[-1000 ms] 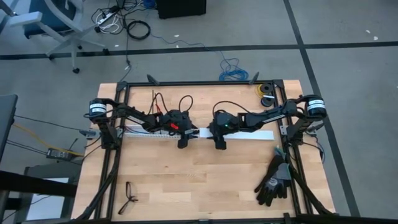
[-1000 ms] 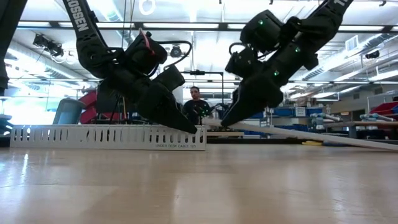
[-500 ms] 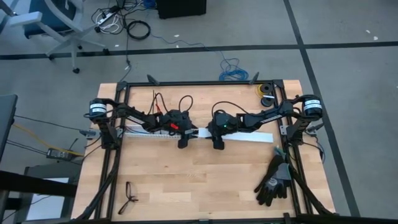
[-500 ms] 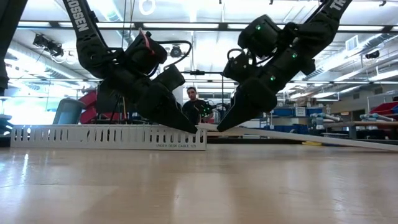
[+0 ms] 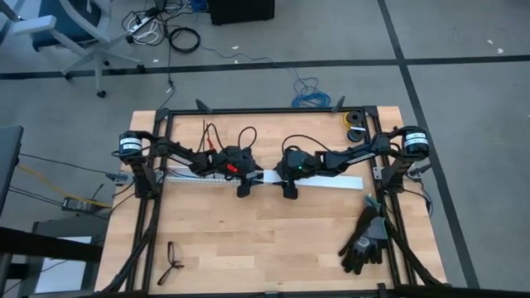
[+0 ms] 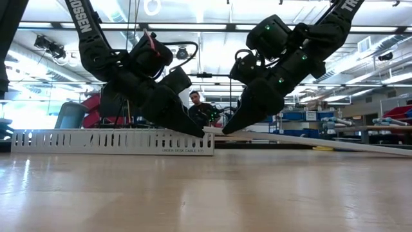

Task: Ziptie cables
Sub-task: Close the white cable duct with the white cable duct cover

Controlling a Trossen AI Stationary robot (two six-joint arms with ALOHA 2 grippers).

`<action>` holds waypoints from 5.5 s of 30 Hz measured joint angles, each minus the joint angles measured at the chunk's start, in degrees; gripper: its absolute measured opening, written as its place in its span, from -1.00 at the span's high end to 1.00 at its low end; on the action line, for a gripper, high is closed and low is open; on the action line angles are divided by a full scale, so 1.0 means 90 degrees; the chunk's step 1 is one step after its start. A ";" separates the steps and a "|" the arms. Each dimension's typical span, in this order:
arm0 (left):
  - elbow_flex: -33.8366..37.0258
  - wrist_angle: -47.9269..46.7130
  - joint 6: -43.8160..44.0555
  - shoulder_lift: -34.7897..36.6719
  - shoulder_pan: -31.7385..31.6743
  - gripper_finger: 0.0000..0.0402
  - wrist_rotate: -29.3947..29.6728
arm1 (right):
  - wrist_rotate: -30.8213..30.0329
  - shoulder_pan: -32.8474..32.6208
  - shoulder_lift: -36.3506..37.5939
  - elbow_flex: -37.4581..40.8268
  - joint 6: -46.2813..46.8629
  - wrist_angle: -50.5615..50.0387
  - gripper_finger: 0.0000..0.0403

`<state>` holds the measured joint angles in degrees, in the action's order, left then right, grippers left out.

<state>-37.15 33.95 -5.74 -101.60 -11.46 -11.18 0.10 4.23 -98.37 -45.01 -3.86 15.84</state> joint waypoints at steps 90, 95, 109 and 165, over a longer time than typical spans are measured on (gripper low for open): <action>-0.0001 -0.0895 0.0002 0.0372 -0.0005 -0.19 0.0095 | 0.0150 -0.0017 0.0214 -0.0351 0.1057 0.0156 1.00; 0.0000 -0.0896 0.0001 0.0370 -0.0005 -0.19 0.0152 | 0.0110 0.0060 0.0211 -0.0767 0.0770 -0.0155 1.00; -0.0002 -0.0910 0.0023 0.0372 -0.0005 -0.19 0.0168 | -0.0325 0.1653 0.2105 0.0571 0.1116 -0.1176 1.00; -0.0002 -0.1038 0.0005 0.0420 -0.0010 -0.46 0.0172 | 0.0010 -0.0155 -0.0406 -0.0365 0.1642 0.0374 1.00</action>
<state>-37.17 24.61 -5.69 -97.83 -11.55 -9.63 0.19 2.83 -102.02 -48.29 10.92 19.20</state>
